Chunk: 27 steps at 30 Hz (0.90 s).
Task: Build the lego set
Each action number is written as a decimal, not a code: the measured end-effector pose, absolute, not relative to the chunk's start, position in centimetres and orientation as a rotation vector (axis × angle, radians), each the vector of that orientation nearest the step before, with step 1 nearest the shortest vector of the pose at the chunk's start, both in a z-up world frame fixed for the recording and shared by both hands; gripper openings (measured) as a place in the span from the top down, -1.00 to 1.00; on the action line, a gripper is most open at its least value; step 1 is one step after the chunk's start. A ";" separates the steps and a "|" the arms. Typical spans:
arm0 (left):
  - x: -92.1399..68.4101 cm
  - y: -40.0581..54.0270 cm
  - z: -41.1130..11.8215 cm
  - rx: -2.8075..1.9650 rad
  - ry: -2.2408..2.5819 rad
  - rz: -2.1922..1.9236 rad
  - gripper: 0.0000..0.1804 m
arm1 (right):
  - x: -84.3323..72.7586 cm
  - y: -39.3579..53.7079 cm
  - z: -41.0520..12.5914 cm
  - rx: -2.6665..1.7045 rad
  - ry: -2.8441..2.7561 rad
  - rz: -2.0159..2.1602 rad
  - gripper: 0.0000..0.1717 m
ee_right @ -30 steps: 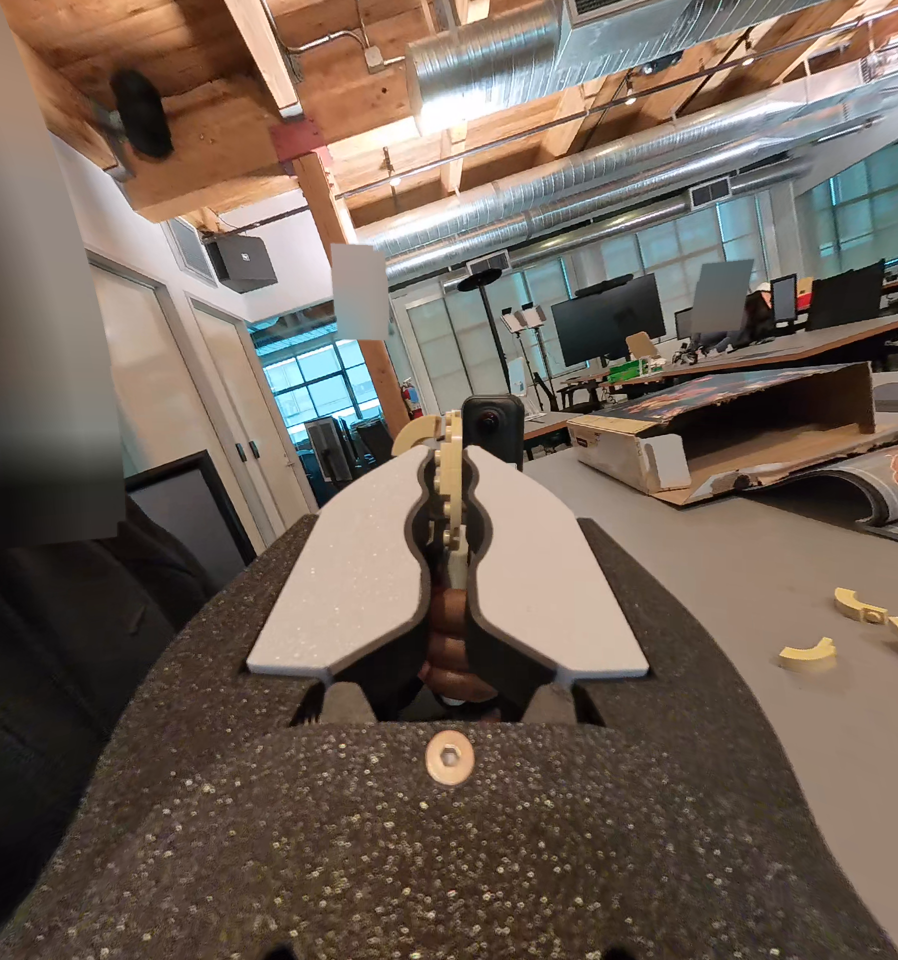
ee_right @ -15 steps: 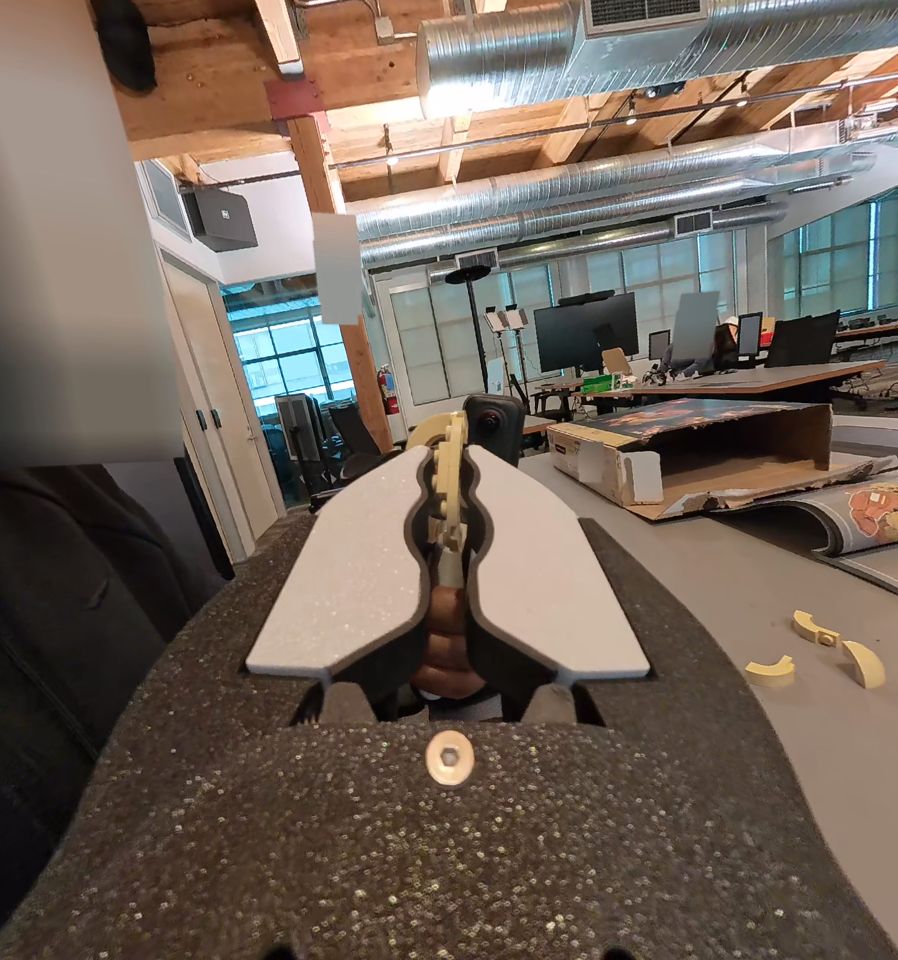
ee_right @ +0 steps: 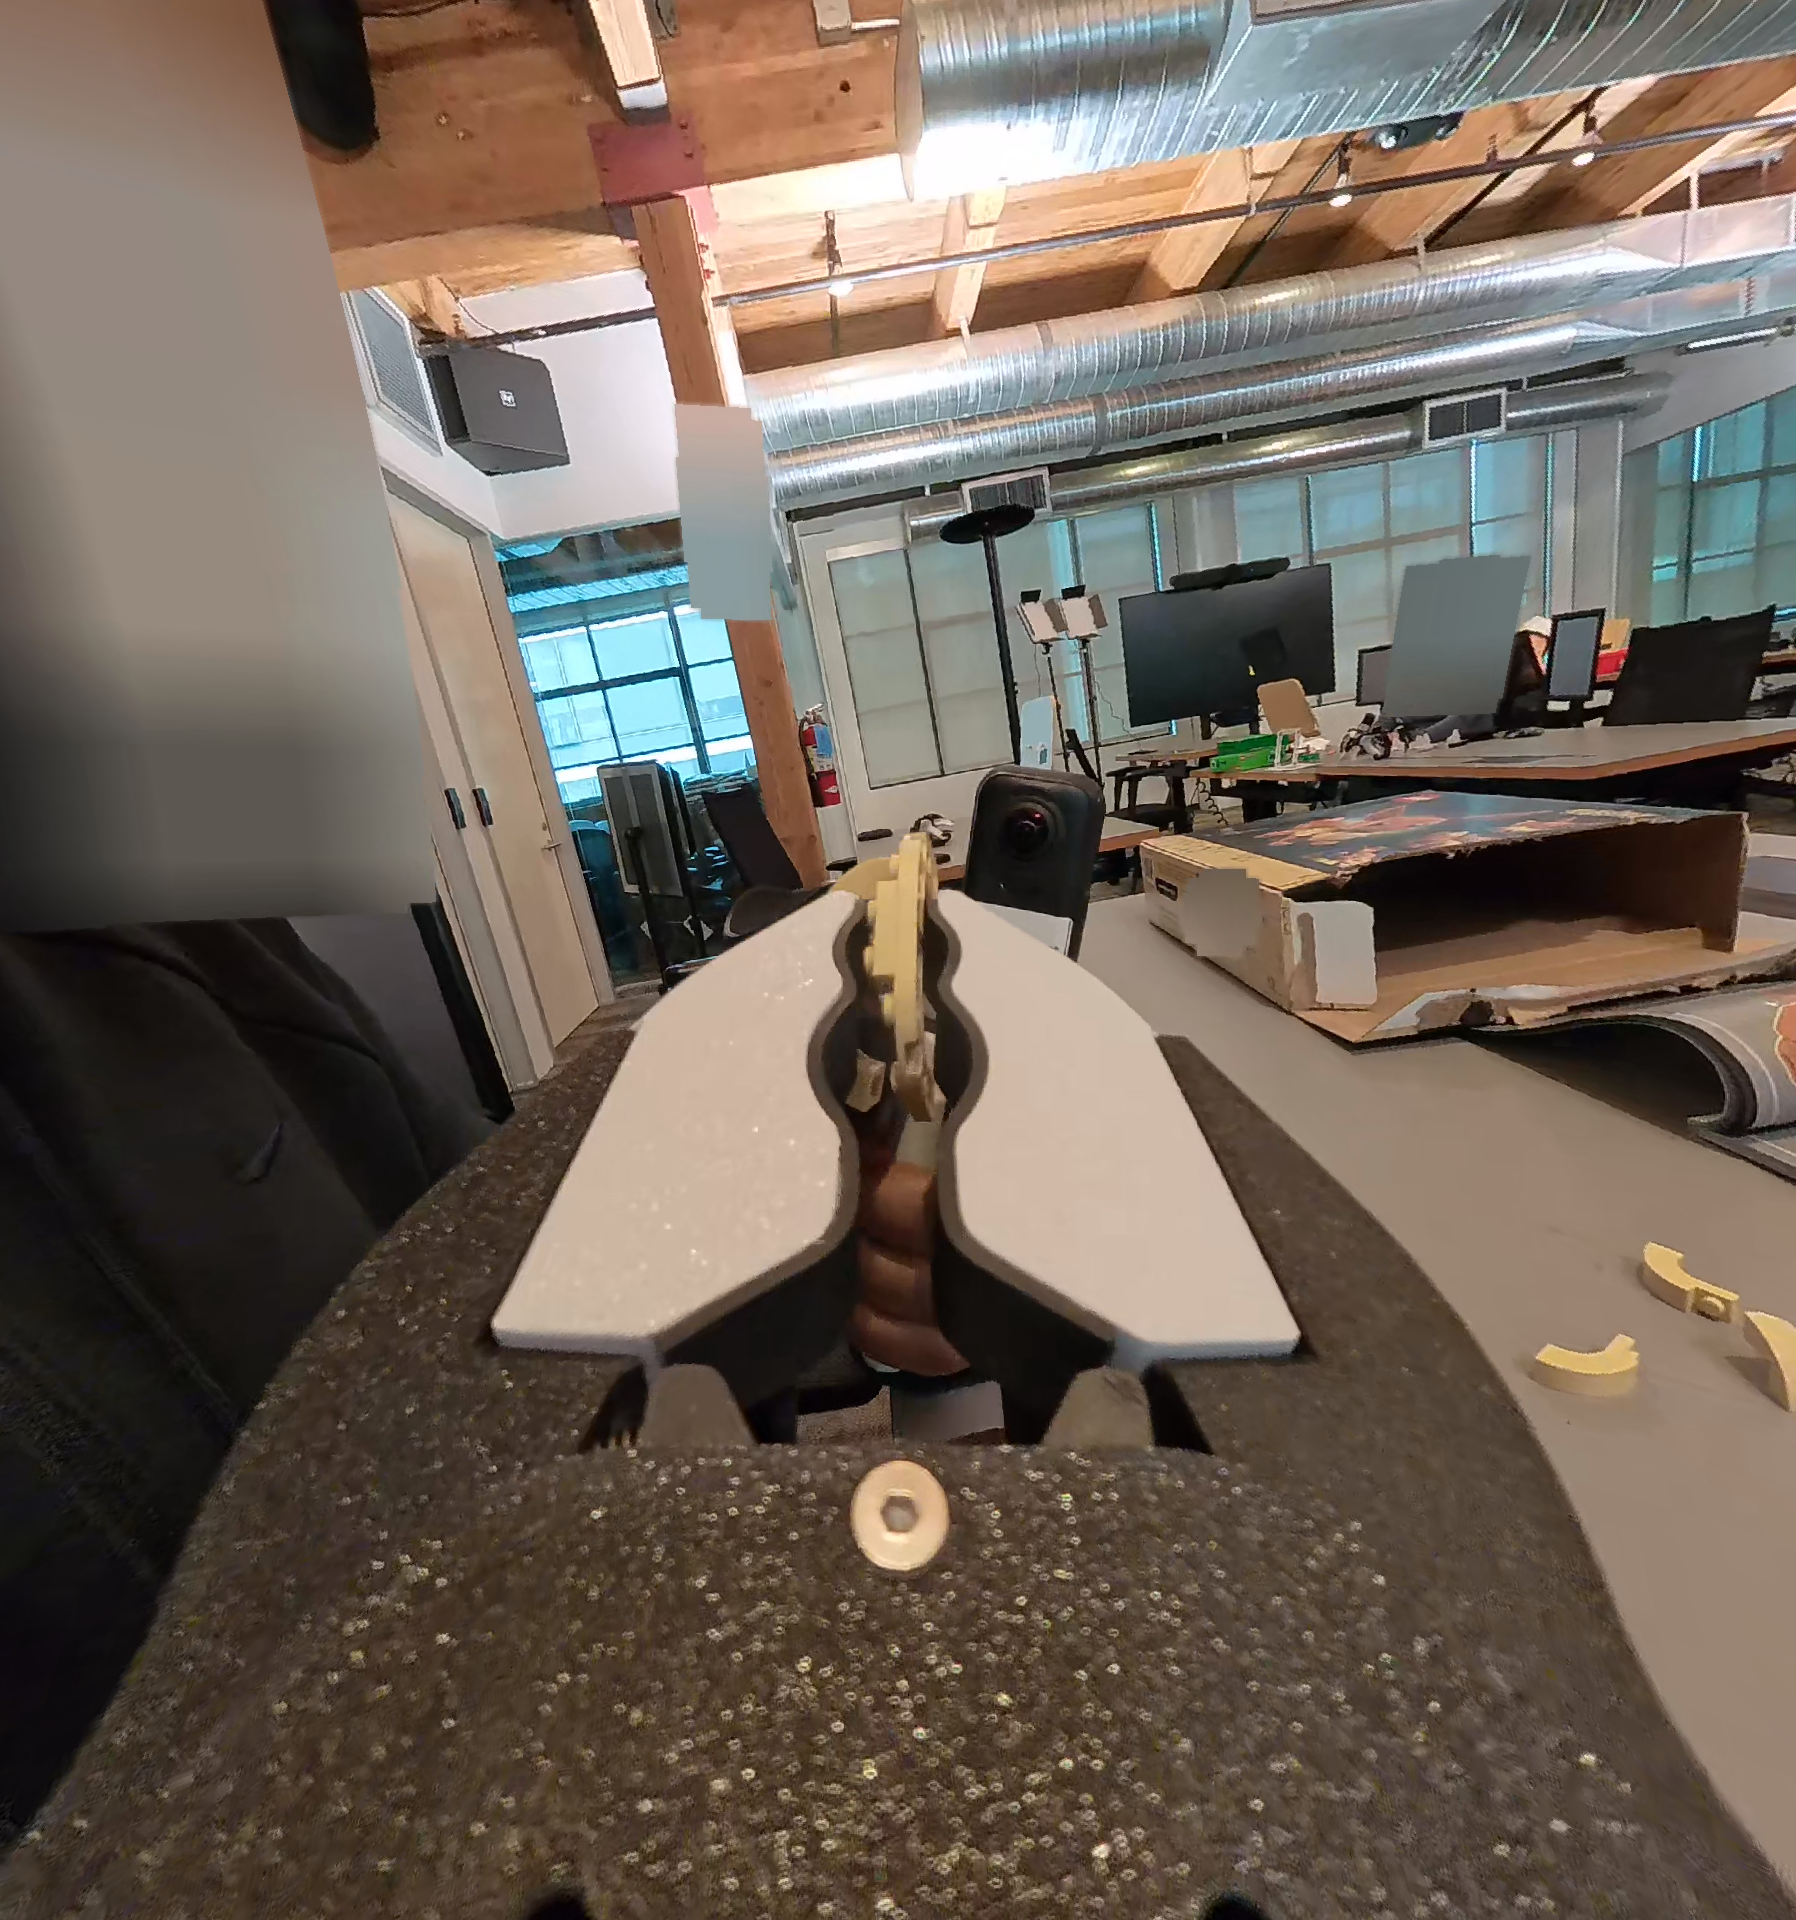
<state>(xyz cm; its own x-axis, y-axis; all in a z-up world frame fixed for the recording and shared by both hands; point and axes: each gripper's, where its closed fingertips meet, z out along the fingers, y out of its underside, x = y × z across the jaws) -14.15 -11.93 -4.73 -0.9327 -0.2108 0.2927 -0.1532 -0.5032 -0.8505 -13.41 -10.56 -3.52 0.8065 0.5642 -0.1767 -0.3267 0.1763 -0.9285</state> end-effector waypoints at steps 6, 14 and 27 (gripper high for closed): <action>-14.6 -12.2 -4.2 -0.530 1.496 -2.742 0.88 | -13.9 -10.9 -3.1 -1.179 -0.248 0.613 0.90; -15.1 -12.6 -3.5 -0.470 1.399 -2.893 0.88 | -14.3 -11.1 -2.5 -1.143 -0.257 0.473 0.89; -15.9 -12.4 -2.7 -0.344 1.255 -3.035 0.88 | -16.4 -11.3 -2.1 -1.116 -0.317 0.320 0.84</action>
